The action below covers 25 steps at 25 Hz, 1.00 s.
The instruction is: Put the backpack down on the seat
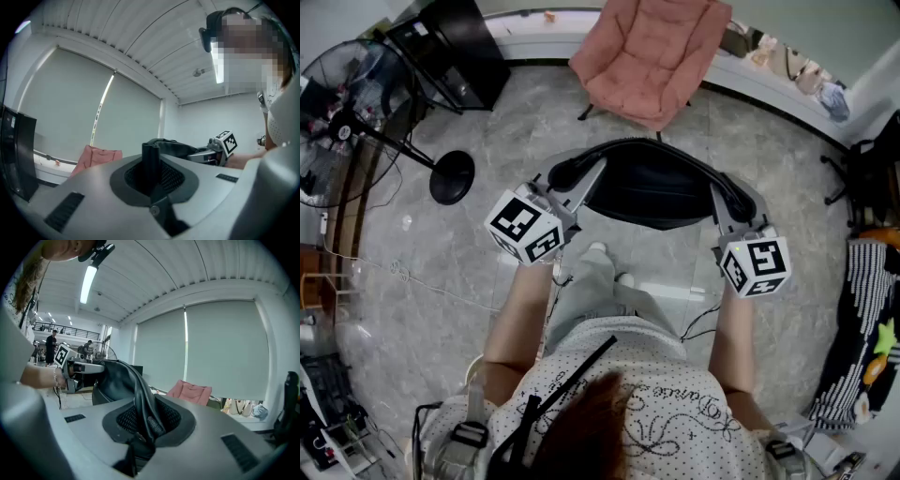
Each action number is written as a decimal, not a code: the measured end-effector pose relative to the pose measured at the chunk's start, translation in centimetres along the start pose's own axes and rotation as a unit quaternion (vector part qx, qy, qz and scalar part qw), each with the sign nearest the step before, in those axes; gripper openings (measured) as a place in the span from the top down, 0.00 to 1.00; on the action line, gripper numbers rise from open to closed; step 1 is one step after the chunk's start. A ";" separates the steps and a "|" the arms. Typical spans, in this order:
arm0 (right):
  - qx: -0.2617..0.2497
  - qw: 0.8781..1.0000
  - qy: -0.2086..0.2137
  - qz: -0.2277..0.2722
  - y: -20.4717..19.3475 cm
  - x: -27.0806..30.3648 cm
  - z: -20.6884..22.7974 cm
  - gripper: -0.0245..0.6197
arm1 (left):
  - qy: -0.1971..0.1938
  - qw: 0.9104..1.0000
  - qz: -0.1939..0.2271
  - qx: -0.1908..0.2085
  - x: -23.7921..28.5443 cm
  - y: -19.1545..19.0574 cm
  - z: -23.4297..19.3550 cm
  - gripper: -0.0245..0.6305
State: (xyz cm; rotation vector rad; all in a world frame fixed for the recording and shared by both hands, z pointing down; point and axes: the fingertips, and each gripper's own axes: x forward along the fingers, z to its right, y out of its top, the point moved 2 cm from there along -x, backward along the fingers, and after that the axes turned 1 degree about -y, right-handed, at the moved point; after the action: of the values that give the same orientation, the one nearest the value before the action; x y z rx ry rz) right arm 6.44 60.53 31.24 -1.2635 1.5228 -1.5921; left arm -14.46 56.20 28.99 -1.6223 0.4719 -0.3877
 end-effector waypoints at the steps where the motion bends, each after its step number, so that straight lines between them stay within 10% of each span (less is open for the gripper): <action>1: -0.001 1.000 0.000 0.001 0.1 0.0 0.1 0.86 | 0.000 1.000 0.000 0.000 0.1 0.2 -0.1 0.93; 16: 0.010 1.000 0.008 0.011 1.4 1.4 1.8 0.85 | 0.008 1.000 -0.001 0.005 1.7 1.4 -1.3 0.93; 25: 0.017 1.000 0.004 0.006 2.9 9.2 3.1 0.85 | 0.004 1.000 0.004 -0.006 4.3 1.5 -9.5 0.92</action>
State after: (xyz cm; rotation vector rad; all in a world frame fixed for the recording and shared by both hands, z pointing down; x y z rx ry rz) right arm 5.25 50.54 30.23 -1.2287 1.5003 -1.6110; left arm -15.78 45.78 28.38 -1.6306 0.4878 -0.3854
